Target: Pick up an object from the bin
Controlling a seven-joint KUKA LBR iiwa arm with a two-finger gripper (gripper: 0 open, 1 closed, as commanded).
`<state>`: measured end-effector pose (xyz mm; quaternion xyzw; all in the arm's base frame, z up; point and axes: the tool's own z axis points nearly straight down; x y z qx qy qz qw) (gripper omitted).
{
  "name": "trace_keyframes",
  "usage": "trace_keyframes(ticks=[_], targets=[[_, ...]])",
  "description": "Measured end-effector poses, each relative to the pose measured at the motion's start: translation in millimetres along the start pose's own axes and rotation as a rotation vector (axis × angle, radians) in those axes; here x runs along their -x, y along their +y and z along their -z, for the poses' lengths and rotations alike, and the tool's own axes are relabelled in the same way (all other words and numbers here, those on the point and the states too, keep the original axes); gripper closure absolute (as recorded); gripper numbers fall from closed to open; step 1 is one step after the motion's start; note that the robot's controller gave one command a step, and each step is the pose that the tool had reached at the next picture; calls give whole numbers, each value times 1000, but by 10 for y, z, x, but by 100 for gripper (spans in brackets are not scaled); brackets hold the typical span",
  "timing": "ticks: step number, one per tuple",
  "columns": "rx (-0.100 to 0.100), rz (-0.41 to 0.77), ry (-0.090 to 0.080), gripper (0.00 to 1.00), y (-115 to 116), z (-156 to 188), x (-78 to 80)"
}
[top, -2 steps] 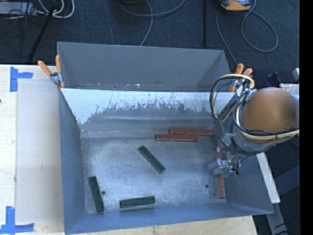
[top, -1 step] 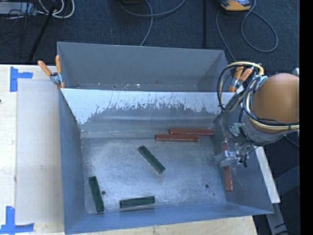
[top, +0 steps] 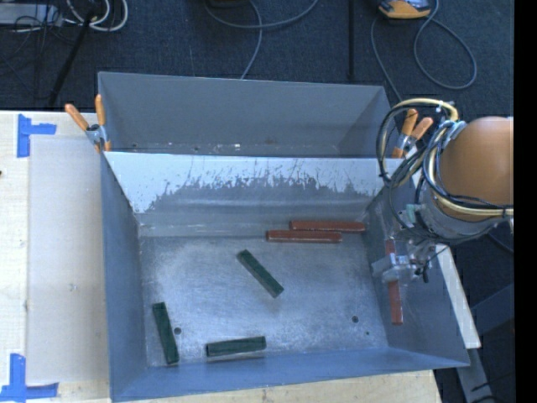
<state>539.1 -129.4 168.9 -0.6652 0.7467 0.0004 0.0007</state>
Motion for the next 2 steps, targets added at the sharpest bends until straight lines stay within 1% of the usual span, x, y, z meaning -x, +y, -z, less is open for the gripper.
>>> trace_keyframes(ticks=[2], targets=[[1, -10, 0, 100, -6, 185, 15]])
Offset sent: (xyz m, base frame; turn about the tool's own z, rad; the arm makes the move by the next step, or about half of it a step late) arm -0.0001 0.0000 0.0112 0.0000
